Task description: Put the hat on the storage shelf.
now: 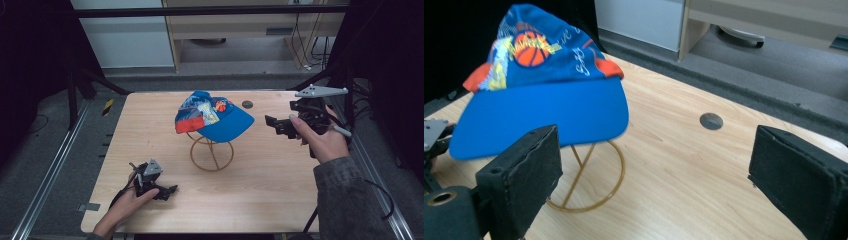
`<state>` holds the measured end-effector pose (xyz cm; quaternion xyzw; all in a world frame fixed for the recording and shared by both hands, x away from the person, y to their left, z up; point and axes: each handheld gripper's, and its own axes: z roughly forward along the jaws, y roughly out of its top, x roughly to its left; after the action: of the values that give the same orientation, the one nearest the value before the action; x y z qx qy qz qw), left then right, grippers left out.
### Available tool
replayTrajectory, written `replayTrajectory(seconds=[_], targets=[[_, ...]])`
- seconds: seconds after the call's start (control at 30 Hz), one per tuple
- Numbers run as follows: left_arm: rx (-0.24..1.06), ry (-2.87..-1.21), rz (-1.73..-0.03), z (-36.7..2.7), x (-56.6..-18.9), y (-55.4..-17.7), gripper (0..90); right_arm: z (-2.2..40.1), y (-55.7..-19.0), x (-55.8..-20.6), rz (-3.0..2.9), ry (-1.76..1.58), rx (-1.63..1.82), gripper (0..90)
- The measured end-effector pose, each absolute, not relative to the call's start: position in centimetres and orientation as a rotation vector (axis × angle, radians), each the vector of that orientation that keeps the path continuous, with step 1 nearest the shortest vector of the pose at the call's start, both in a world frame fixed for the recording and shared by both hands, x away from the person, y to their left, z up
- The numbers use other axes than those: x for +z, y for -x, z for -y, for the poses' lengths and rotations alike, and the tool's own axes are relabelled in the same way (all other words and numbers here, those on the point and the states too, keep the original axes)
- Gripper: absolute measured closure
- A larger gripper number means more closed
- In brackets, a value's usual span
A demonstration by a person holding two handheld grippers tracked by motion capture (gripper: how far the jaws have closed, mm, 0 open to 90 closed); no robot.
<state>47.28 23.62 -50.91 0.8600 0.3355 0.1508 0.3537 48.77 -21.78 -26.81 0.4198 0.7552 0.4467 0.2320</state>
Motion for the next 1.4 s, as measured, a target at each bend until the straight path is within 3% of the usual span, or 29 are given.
replayTrajectory(seconds=[0.53, 1.4], targets=[[0.387, -2.232, -0.864, -23.6, -50.9, -47.2, 0.0, 23.8, -47.2, -31.1, -2.053, -1.180, 1.199, 7.6], [0.386, -2.231, -0.863, -23.6, -50.9, -47.3, 0.0, 22.9, -47.9, -38.3, -2.143, -1.194, 1.117, 8.3]])
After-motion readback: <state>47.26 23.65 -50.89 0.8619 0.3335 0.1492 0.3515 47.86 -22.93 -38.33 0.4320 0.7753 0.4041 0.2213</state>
